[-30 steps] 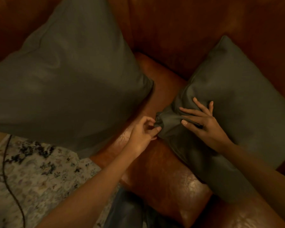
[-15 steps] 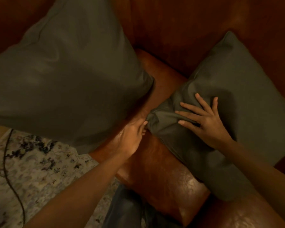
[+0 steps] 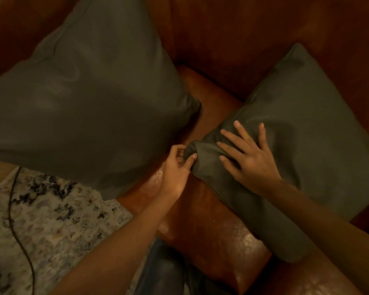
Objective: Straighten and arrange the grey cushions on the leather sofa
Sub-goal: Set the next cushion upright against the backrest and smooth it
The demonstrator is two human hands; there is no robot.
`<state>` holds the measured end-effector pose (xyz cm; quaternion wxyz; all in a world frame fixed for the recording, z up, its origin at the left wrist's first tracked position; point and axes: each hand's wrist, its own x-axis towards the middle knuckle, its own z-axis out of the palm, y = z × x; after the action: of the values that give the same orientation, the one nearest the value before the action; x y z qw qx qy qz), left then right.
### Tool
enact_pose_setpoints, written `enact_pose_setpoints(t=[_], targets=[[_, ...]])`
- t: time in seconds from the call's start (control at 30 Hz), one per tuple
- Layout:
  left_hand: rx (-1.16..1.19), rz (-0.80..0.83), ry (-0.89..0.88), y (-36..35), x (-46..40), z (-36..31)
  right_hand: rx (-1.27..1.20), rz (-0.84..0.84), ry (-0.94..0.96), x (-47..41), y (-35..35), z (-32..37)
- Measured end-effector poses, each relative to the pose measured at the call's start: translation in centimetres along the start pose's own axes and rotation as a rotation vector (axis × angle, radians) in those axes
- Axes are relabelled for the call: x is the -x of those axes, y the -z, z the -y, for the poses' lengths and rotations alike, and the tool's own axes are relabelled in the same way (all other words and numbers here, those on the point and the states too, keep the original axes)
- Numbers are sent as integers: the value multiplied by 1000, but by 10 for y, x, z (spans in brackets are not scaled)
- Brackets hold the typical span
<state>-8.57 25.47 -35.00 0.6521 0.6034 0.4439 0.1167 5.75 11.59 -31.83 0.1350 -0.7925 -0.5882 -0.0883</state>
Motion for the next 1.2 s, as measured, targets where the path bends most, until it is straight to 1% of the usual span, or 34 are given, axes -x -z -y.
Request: enact_pose_setpoints(t=[0.07,0.13,0.27,0.33,0.37,0.4,0.47,0.57,0.6,0.7,0.77,0.83,0.9,1.0,1.07,1.13,1.2], targets=[[-19,-18,-6,3,-6,-3,-12,28,35,-10,-4,8],[-51,29,-12,5,-9,-4,2,66,58,-20,-7,10],[-249,106,-149,18,-11,7,-19,71,99,-28,-10,2],[-333,111,-194,24,-12,13,-14,57,116,-27,-10,-2],[-325,106,-187,25,-11,15,-2,51,121,-27,-10,-3],[-268,104,-160,25,-8,15,12,49,123,-28,-10,-3],[-88,97,-84,22,-2,16,43,32,121,-29,-10,-1],[150,-7,39,5,5,19,66,13,100,-32,-14,3],[178,-64,65,-2,7,19,69,12,95,-32,-15,4],[171,-225,107,-14,8,16,82,25,88,-32,-15,5],[134,-257,124,-11,3,18,64,48,85,-32,-14,4],[1,-213,74,-1,-2,21,41,83,69,-34,-11,6],[-83,-119,41,8,-4,23,58,116,69,-36,-10,9],[20,14,65,16,-2,17,149,227,117,-39,-13,16],[151,45,135,18,1,11,194,354,132,-38,-16,19],[339,52,299,17,2,9,233,543,161,-36,-18,28],[530,67,472,10,3,8,291,688,183,-32,-26,42]])
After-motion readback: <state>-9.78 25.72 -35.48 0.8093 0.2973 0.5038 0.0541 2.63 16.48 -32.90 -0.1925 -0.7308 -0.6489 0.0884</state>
